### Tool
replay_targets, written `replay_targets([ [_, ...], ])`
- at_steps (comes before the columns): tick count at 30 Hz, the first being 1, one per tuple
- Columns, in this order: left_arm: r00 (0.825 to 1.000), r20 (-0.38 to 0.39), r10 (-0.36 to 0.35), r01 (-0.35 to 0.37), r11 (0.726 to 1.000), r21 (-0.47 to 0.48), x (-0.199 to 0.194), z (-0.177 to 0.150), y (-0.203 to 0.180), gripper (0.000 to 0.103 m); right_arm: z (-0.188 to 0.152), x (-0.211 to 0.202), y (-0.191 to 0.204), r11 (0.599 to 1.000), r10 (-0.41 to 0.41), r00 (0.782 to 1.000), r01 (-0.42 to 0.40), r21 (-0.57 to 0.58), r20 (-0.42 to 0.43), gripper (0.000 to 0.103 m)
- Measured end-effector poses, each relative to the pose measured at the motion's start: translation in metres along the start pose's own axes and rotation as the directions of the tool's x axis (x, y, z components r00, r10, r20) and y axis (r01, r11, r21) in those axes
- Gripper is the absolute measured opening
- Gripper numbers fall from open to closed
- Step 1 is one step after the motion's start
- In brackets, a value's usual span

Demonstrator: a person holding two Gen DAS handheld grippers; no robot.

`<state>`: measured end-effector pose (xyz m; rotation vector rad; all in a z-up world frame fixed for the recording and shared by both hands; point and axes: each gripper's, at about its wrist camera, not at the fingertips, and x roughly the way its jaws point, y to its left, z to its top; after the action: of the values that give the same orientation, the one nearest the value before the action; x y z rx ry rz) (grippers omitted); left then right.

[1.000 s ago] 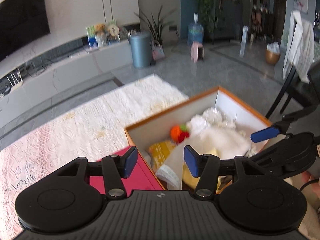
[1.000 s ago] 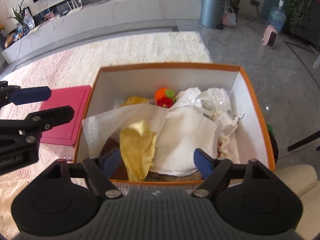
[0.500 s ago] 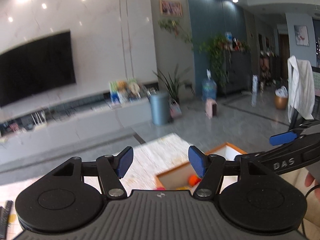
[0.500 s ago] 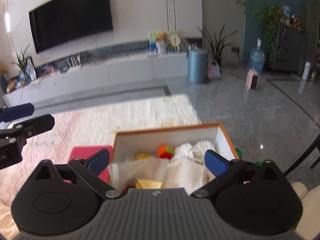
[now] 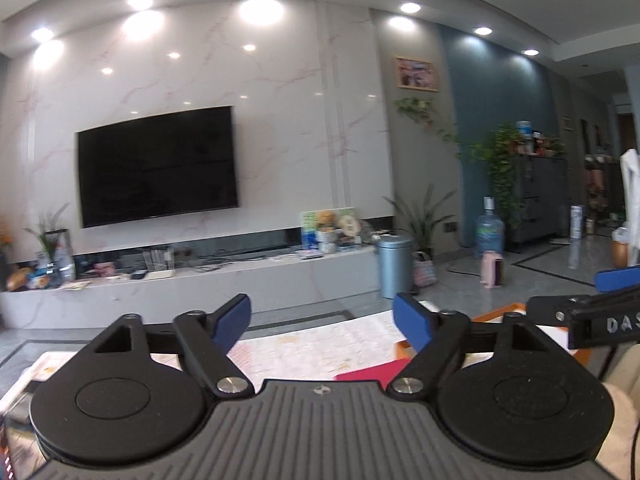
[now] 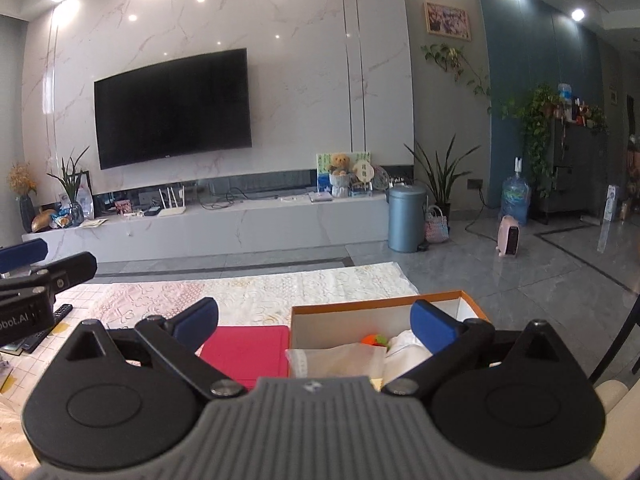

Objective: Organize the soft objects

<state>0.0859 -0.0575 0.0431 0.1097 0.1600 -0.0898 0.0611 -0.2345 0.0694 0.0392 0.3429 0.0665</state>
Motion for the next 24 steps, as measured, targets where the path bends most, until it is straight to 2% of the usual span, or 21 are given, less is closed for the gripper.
replay_targets([
  [7,0.996,-0.082,0.036,-0.04,0.997,-0.059,-0.003,-0.043,0.019,0.098,-0.053,-0.013,0.034,0.998,-0.002,0.999,0.004,-0.062,0.038,0.1],
  [11,0.989,-0.133,0.06,-0.069,0.996,-0.062,-0.005,-0.072,0.028,0.098,-0.073,-0.015,0.046,0.992,-0.049,0.996,0.057,-0.109,0.073,0.1],
  [14,0.984,-0.158,0.084,-0.093,0.994,-0.051,-0.007,-0.086,0.03,0.098,-0.086,-0.015,0.045,0.992,-0.096,0.991,0.103,-0.073,0.094,0.1],
  [18,0.979,-0.185,0.088,-0.099,0.994,-0.052,-0.008,-0.097,0.032,0.098,-0.09,-0.004,0.033,0.989,-0.144,0.988,0.143,0.025,0.055,0.1],
  [21,0.974,-0.207,0.093,-0.101,0.994,-0.03,-0.006,-0.106,0.029,0.098,-0.095,0.007,0.022,0.987,-0.137,0.99,0.139,0.084,-0.023,0.1],
  [24,0.965,-0.249,0.087,-0.097,0.995,-0.026,-0.001,-0.113,0.028,0.098,-0.097,0.021,0.016,0.98,-0.15,0.983,0.162,0.119,-0.103,0.1],
])
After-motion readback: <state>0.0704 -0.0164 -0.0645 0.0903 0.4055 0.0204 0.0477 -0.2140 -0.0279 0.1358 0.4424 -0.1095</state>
